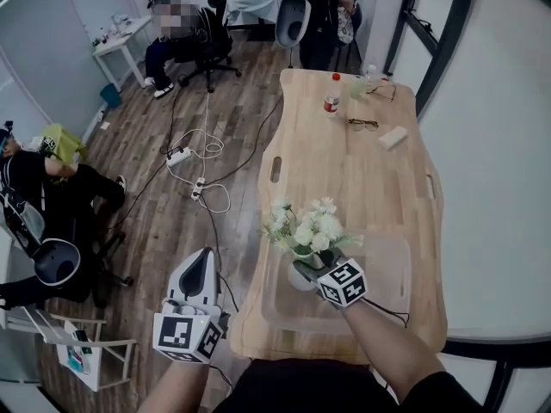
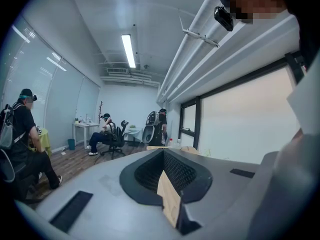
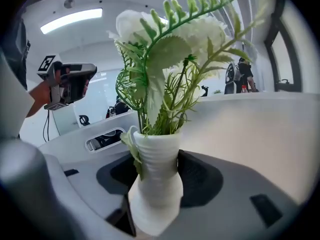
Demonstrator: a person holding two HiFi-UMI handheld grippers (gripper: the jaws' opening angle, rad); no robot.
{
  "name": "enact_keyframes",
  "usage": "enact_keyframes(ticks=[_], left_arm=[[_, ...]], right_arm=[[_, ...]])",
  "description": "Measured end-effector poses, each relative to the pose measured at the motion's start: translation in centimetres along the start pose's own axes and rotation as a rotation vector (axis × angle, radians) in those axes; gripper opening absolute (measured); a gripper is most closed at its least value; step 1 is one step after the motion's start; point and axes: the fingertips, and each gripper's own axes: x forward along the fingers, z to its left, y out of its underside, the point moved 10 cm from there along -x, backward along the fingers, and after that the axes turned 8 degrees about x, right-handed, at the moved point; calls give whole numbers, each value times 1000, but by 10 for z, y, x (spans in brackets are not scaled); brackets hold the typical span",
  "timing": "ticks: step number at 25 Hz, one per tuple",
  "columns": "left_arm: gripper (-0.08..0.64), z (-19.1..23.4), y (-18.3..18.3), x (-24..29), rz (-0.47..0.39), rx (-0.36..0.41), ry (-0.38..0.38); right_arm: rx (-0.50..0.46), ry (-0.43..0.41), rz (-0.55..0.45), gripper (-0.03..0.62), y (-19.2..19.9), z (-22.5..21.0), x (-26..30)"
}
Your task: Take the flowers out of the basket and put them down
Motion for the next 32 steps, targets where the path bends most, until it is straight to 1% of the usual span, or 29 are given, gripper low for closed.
enact_keyframes(ticks=[4, 10, 18, 32], left_arm=[[5, 1, 0, -2, 1, -9, -1], [5, 0, 0, -1, -5, -11, 6], [5, -8, -1, 1, -21, -18, 28], [5, -37, -17, 8, -55, 15, 93]], right_arm=[[-17, -24, -19, 252, -3, 7, -5], [-45, -36, -56, 252, -17, 14, -17], [-70, -28, -115, 252, -33, 22, -39], [-106, -1, -165, 252, -56, 25, -80]])
